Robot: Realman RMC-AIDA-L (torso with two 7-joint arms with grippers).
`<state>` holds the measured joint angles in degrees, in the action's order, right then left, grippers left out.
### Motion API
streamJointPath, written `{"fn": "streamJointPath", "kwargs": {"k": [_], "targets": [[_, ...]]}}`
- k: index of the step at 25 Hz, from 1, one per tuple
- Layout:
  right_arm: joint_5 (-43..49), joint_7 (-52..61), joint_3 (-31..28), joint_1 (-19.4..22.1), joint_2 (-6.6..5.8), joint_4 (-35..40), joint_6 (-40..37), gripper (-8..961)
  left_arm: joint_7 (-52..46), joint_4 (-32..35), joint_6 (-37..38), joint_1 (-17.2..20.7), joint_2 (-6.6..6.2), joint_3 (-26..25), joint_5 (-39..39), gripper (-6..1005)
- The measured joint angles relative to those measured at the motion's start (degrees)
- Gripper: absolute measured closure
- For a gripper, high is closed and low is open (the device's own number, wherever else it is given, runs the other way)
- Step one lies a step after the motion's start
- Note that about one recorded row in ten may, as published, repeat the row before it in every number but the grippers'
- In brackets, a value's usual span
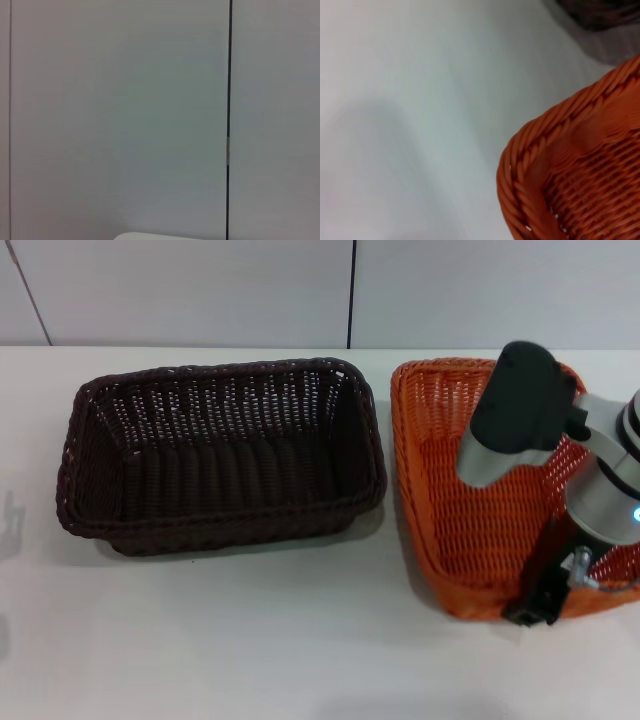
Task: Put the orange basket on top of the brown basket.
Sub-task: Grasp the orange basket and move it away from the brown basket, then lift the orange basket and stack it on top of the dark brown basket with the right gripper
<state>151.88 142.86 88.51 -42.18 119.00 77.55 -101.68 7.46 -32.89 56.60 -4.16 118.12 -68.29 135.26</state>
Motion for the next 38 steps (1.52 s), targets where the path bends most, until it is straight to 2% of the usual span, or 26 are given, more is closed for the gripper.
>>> {"fn": "streamJointPath", "kwargs": {"k": [6,12,22,28,34,38], "targets": [[0.9,2.8,-0.2,0.5,0.00,7.2,0.5,735,0.0,0.4,0.1,-0.1,0.00,0.0,0.0,276],[3.8,5.9,-0.5,0.1,-0.11,15.5,-1.2,774,0.0,1.0,0.4,-0.6,0.00,-0.1,0.0,276],[9.4,5.2,1.1,-2.6,-0.24,23.5,-0.6,795,0.0,1.5,0.7,-0.8,-0.09,-1.4,0.4,276],[12.6,-9.5,7.4,-3.6,-0.20,24.5,6.9,795,-0.1,1.7,0.6,-0.9,-0.03,-1.4,0.1,277],[14.9,-29.3,11.9,-2.4,-0.07,23.6,17.0,794,-1.9,1.7,0.3,-0.6,0.20,-0.8,0.0,277],[14.1,-42.2,14.4,-1.2,-0.09,22.2,21.0,794,-2.5,1.8,-0.2,-0.6,0.29,-0.2,0.0,277]]}}
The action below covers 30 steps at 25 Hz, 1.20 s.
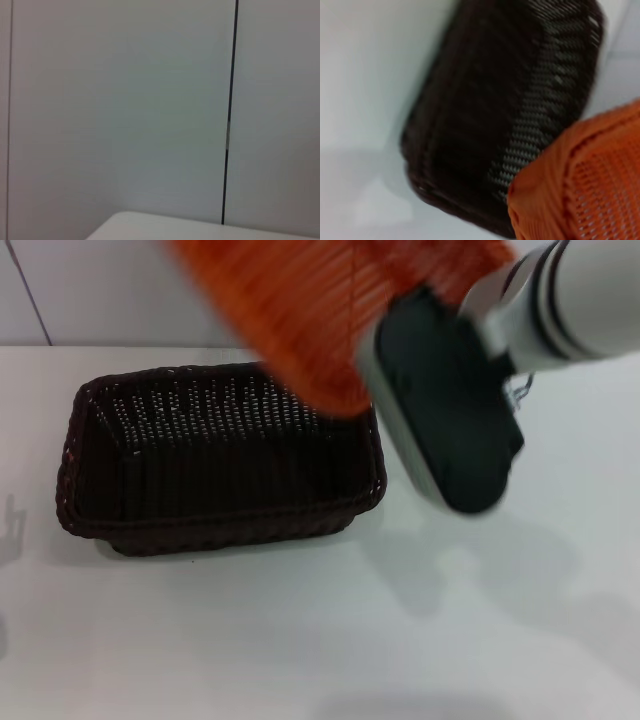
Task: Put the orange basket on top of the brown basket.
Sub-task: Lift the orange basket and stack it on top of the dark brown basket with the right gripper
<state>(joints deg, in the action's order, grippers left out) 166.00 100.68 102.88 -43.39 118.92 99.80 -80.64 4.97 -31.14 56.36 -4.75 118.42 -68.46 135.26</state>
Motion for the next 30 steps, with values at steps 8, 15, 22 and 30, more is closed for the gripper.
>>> {"fn": "streamJointPath", "kwargs": {"k": [8,15,22,30], "targets": [[-0.2,-21.3,8.6,7.4,0.11,-1.8,7.6,794,-0.7,-0.2,-3.0,-0.7,0.28,0.1,-0.5,277],[0.7,-20.5,8.9,7.5,0.03,-5.9,14.4,789,-2.6,0.1,-3.1,-0.7,0.29,0.7,-0.5,278],[1.2,-17.1,9.9,7.2,-0.10,-8.1,15.7,745,-2.6,0.3,-3.3,-1.5,0.15,1.2,-0.4,286],[1.3,-12.9,11.0,8.3,-0.14,-4.8,15.6,633,-2.6,0.5,-4.5,-2.8,-0.09,1.6,0.1,343]]}}
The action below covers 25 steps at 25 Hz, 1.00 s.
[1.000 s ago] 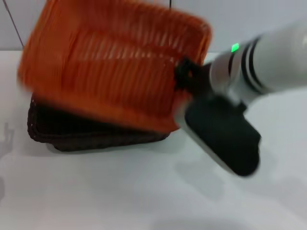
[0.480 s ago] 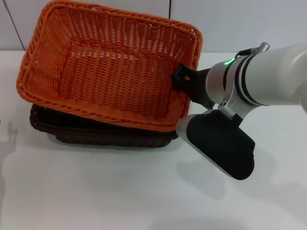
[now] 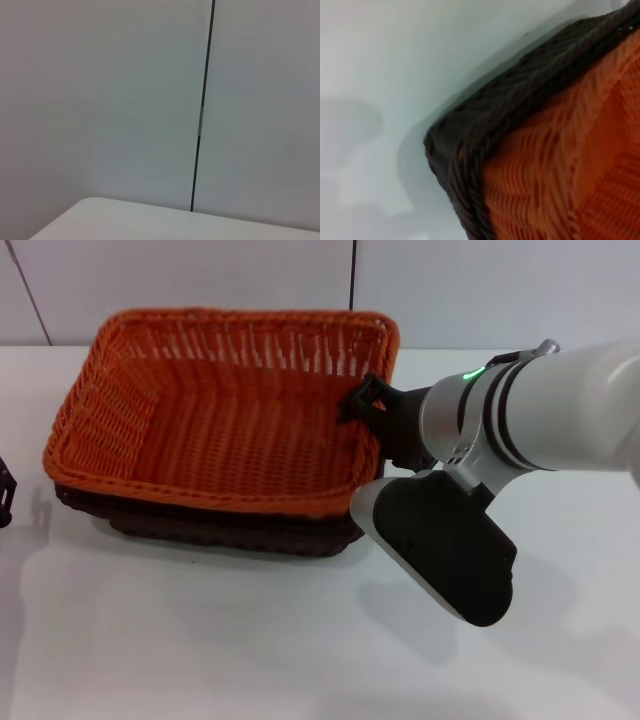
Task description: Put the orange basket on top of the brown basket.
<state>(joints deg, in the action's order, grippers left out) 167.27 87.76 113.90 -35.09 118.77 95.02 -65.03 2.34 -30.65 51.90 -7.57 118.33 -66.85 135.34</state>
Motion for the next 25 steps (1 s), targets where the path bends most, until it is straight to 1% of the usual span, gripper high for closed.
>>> {"fn": "streamJointPath", "kwargs": {"k": [5,9,11,13,15,18,21,25], "targets": [[0.0,0.7,-0.7,2.7,-0.13,5.6,-2.2,445,0.0,-0.3,-1.0,-0.5,-0.14,0.0,0.0,329],[0.0,1.0,-1.2,5.9,0.03,10.9,-4.7,293,0.1,0.1,-1.1,-0.9,-0.21,-0.1,0.0,308],[0.0,2.2,-1.2,8.2,0.14,14.2,-5.8,290,0.1,0.1,-1.1,-0.9,-0.21,-0.1,0.0,308],[0.0,4.1,-1.2,10.9,0.23,18.1,-5.0,287,0.1,0.1,-1.1,-0.9,-0.21,-0.1,0.0,308],[0.0,7.7,-1.5,15.0,0.35,21.6,0.6,284,0.2,0.2,-1.1,-1.1,-0.25,-0.2,0.0,308],[0.0,13.9,-2.5,20.8,0.66,22.2,12.6,280,0.5,0.3,-1.1,-1.3,-0.30,-1.0,0.0,308],[-0.1,24.4,-5.2,26.1,1.00,17.7,28.7,275,0.6,0.3,-1.0,-1.3,-0.28,-1.3,0.0,309],[-1.0,51.9,-13.3,31.5,1.06,7.2,49.7,268,0.7,1.0,1.0,-1.1,-0.28,-1.6,0.0,309]]}}
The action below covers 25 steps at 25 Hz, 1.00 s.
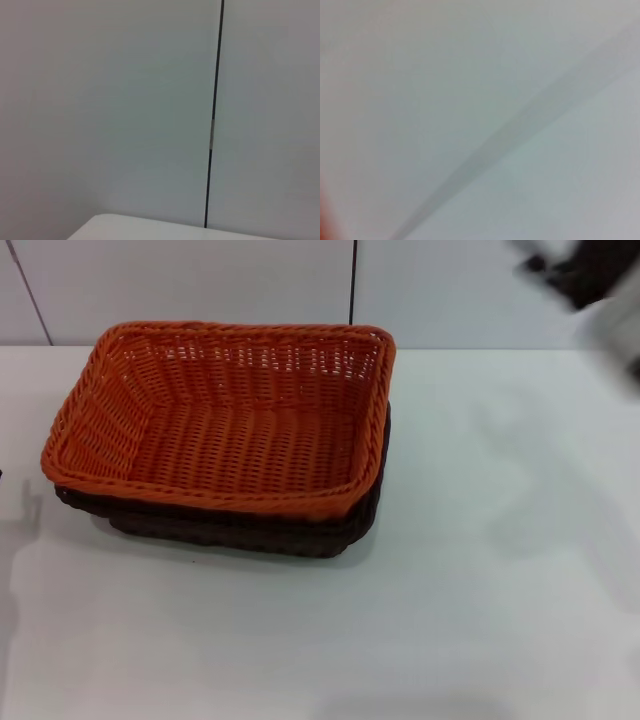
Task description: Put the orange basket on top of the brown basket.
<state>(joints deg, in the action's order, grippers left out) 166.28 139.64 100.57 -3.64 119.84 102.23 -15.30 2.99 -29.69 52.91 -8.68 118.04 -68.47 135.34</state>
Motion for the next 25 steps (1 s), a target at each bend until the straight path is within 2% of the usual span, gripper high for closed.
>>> {"fn": "streamJointPath", "kwargs": {"k": [2,4,7,9,11,14,17,18,20,25], "targets": [[-3.2,14.7,-3.8,3.0,-0.23,-8.2,13.1,265,0.0,0.2,0.4,0.1,-0.03,0.0,0.0,309],[-11.0,24.5,-4.8,5.3,-0.52,-18.8,30.6,262,0.0,0.7,0.9,0.3,-0.08,-1.5,0.0,309],[-25.9,30.0,-0.9,6.3,-0.55,-34.9,58.0,256,0.0,0.8,1.1,0.4,-0.09,-2.3,0.0,308],[-32.4,29.3,2.6,6.0,-0.55,-43.0,72.2,253,0.0,0.9,1.3,0.4,-0.11,-2.9,0.0,306],[-36.6,28.5,5.1,5.9,-0.56,-47.2,81.6,250,0.1,1.4,2.0,0.4,-0.10,-3.0,0.0,286],[-40.0,27.7,7.1,5.7,-0.55,-51.0,88.3,244,0.2,1.7,2.9,0.5,-0.10,-3.0,0.0,228],[-42.6,26.8,8.5,5.7,-0.50,-52.9,87.4,239,-0.5,6.7,12.8,-0.2,0.01,-1.8,0.3,209],[-43.4,26.6,9.0,5.7,-0.50,-53.3,87.1,238,-0.5,6.7,12.8,-0.2,0.01,-1.8,0.3,210],[-44.3,26.5,9.8,5.9,-0.48,-54.0,86.7,234,-0.6,9.4,17.3,-0.7,0.11,-0.3,0.3,211],[-44.7,28.7,13.3,5.6,-0.47,-56.9,88.2,226,-2.2,10.3,16.4,-0.6,0.19,-1.2,-0.2,215]]}}
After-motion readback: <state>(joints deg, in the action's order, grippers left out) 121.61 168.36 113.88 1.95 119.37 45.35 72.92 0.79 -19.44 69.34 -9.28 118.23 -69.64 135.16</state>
